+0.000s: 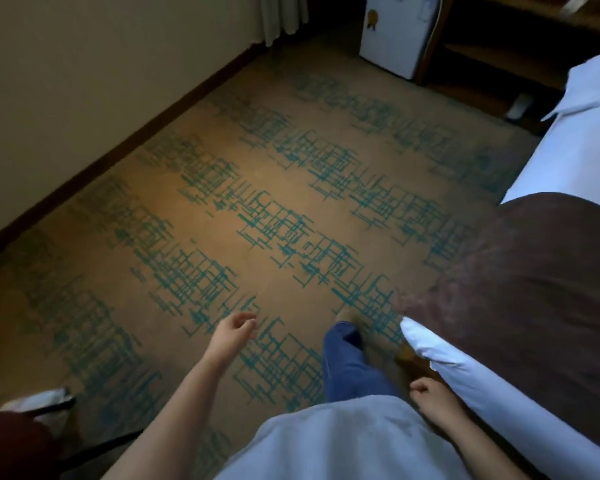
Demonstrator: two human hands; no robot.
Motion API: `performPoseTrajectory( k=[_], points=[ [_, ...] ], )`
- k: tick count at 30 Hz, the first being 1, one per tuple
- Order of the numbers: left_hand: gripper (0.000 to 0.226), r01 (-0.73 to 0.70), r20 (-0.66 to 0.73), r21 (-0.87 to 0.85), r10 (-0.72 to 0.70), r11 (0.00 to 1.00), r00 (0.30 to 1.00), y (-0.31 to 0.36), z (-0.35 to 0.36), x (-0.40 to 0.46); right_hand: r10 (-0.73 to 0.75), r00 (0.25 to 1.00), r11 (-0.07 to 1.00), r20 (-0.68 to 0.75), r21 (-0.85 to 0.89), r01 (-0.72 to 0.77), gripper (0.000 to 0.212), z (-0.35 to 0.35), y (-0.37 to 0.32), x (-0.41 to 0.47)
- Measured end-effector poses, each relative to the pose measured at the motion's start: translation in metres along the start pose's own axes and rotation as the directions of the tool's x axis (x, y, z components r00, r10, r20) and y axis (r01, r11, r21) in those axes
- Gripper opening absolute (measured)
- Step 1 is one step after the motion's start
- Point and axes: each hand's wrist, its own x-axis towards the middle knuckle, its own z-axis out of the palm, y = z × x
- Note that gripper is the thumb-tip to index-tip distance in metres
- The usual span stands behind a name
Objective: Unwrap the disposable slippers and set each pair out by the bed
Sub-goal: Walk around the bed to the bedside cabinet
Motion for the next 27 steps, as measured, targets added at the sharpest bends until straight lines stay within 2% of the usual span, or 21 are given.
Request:
performPoseTrajectory(
  k=[6, 8, 12, 17, 20, 23, 27],
  points=[
    [0.019, 0.016, 0.069, 0.099, -0.022, 0.995, 0.997, 0.072, 0.021, 0.079, 0.027, 0.999, 0.999, 0.028, -0.027, -0.026, 0.017, -0.060, -0.079, 0.070],
    [0.016, 0.004, 0.133, 0.184, -0.028, 0.983, 0.991, 0.096, 0.023, 0.097, 0.012, 1.000, 0.999, -0.007, 0.052, -0.012, 0.022, -0.090, -0.108, 0.097],
    [0.018, 0.000, 0.107, 0.251, -0.028, 0.968, 0.994, 0.135, 0.020, 0.153, 0.012, 0.997, 0.986, -0.081, 0.168, 0.002, 0.023, -0.164, -0.166, 0.154],
    [0.015, 0.015, 0.120, 0.279, -0.050, 0.960, 0.992, 0.195, 0.029, 0.222, 0.014, 0.991, 0.969, -0.135, 0.247, 0.020, 0.006, -0.235, -0.237, 0.194],
    [0.015, -0.049, 0.191, 0.366, -0.023, 0.929, 0.981, 0.237, 0.033, 0.285, 0.027, 0.989, 0.960, -0.146, 0.279, 0.015, 0.007, -0.259, -0.264, 0.224],
    [0.014, -0.089, 0.240, 0.420, -0.016, 0.903, 0.971, 0.300, 0.030, 0.357, 0.128, 0.980, 0.940, -0.150, 0.332, -0.072, 0.023, -0.276, -0.283, 0.249],
    [0.017, -0.157, 0.311, 0.416, 0.022, 0.896, 0.950, 0.401, 0.047, 0.418, 0.238, 0.964, 0.910, -0.122, 0.376, -0.177, 0.026, -0.291, -0.303, 0.264]
  ],
)
